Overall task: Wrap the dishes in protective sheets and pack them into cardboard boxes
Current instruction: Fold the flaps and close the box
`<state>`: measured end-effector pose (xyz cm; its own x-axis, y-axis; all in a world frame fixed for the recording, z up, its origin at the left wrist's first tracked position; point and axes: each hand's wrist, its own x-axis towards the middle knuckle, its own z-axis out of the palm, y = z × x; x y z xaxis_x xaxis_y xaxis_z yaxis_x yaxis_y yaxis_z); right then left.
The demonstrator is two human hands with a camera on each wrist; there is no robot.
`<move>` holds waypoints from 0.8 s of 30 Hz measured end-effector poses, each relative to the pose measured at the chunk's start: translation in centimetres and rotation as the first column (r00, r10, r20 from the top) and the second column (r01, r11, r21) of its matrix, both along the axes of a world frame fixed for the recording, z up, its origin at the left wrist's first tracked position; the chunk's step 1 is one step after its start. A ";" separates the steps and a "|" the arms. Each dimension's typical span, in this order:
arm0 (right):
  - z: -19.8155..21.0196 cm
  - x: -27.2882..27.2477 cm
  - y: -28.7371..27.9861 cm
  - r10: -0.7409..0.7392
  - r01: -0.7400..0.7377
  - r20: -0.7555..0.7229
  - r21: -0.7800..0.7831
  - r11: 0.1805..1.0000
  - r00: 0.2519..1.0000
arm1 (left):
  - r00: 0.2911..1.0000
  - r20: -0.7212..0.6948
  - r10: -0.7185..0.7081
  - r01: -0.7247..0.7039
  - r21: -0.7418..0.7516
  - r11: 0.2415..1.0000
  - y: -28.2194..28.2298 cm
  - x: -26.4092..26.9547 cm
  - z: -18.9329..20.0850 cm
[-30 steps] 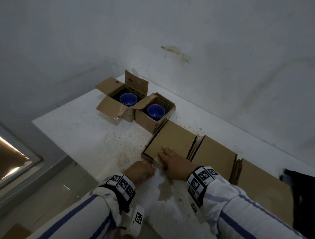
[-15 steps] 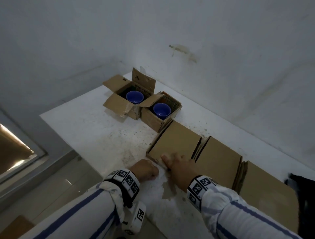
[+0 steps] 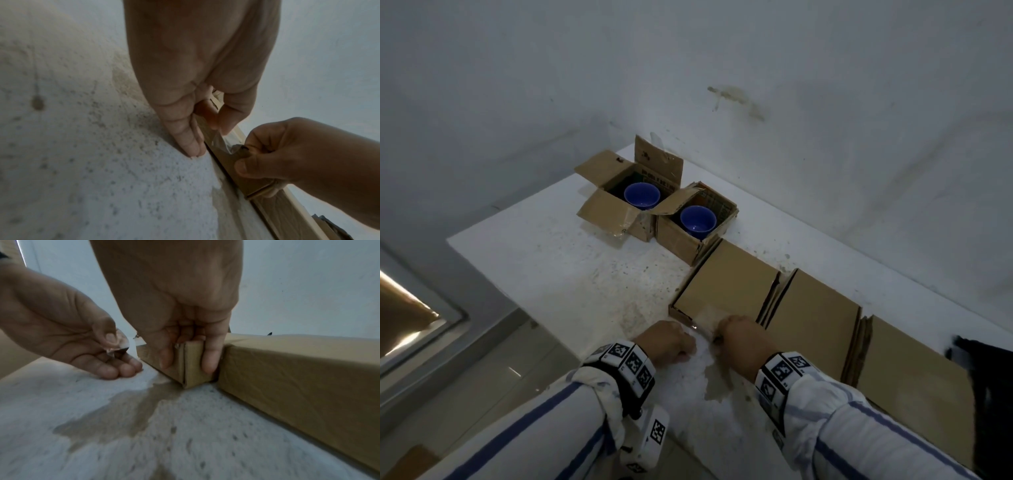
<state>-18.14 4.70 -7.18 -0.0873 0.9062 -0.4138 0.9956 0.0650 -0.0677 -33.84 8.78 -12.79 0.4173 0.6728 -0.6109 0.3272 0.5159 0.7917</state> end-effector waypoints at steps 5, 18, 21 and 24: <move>1.8 0.4 0.7 -0.023 0.023 -0.049 -0.012 1.000 0.999 | 0.994 0.081 0.077 -0.073 -0.052 0.996 0.1 -0.2 0.6; 9.2 3.8 4.2 -0.282 0.255 -0.353 -0.122 0.959 0.892 | 0.861 0.409 0.301 -0.293 -0.085 0.952 1.1 2.6 6.5; 10.0 4.4 4.8 -0.313 0.284 -0.405 -0.132 0.950 0.859 | 0.838 0.436 0.329 -0.304 -0.128 0.944 1.7 3.5 7.4; 10.7 5.2 5.2 -0.358 0.325 -0.468 -0.154 0.933 0.808 | 0.828 0.452 0.331 -0.291 -0.157 0.944 2.6 4.2 8.1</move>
<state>-12.94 9.91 3.49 0.0202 0.8883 -0.4588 0.7921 -0.2943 -0.5348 -29.63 11.34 -4.67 0.4426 0.7735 -0.4535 -0.2580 0.5943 0.7618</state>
